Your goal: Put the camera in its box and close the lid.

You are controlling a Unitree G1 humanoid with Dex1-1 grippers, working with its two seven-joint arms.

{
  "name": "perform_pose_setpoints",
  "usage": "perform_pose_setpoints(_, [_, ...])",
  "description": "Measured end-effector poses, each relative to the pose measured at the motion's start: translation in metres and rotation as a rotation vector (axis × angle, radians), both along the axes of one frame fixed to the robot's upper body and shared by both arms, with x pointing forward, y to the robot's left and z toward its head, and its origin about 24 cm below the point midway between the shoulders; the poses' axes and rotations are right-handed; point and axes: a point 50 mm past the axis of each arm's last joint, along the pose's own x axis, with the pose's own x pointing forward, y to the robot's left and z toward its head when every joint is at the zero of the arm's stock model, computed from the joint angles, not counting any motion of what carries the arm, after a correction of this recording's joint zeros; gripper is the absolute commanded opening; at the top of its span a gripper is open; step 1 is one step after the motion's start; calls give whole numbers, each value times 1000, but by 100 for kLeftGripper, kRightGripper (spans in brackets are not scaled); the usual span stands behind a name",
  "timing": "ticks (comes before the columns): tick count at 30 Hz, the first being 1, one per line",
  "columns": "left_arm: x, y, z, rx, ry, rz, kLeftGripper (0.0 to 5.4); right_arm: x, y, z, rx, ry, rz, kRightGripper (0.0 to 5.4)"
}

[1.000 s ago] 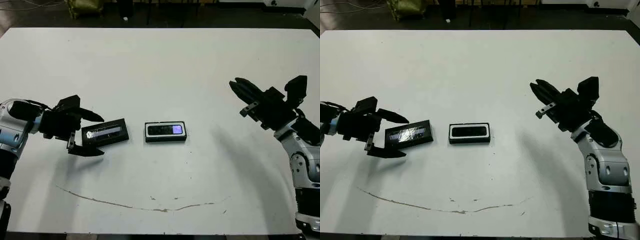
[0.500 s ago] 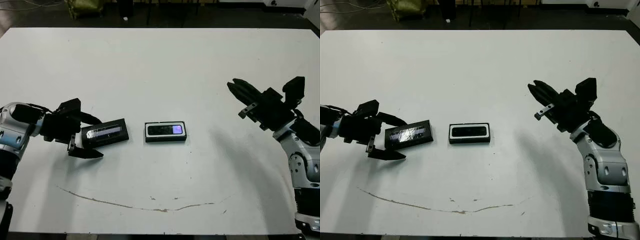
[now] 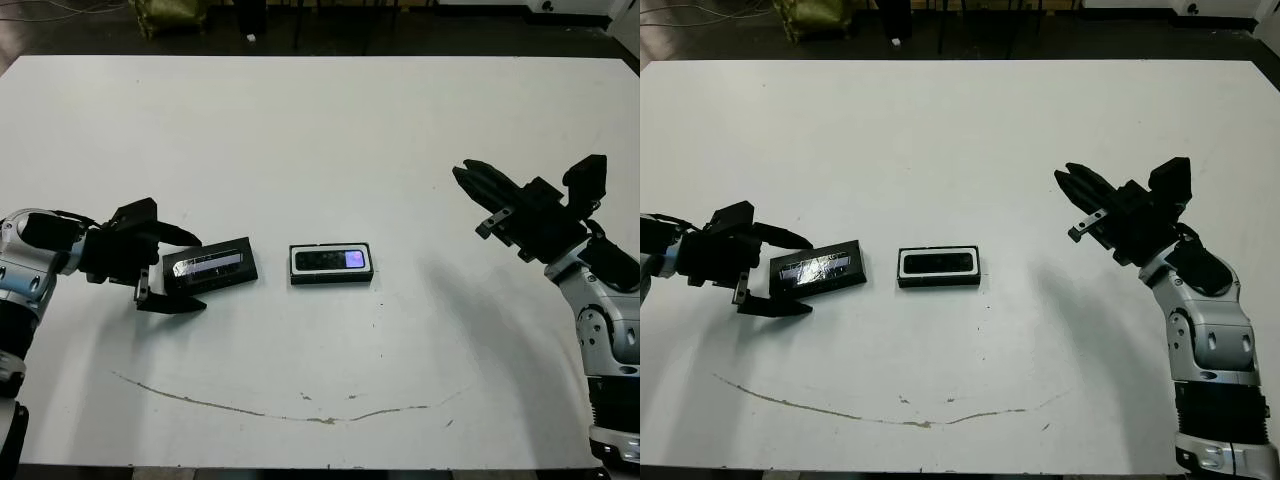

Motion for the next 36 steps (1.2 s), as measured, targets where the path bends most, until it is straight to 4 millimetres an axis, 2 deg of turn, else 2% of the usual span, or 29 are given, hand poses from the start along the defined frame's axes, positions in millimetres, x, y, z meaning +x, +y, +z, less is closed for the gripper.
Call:
perform_pose_setpoints(2, [1, -1, 2, 16, -13, 15, 500, 0, 0, 0, -1, 0, 0, 0])
perform_pose_setpoints(12, [0, 4, 5, 70, -13, 66, 259, 0, 1, 0, 3, 2, 9, 0])
perform_pose_setpoints(14, [-1, 5, 6, 80, -12, 71, 229, 0, 1, 0, 3, 2, 11, 0])
perform_pose_setpoints(27, [-7, -6, 21, 283, 4, -41, 221, 0, 0, -1, 3, 5, 10, 0])
perform_pose_setpoints(32, [-5, 7, 16, 142, 31, 53, 221, 0, 1, 0, 0, 3, 9, 0])
perform_pose_setpoints(36, [2, 10, 26, -88, -57, 152, 221, 0, 1, 0, 0, 1, 11, 0])
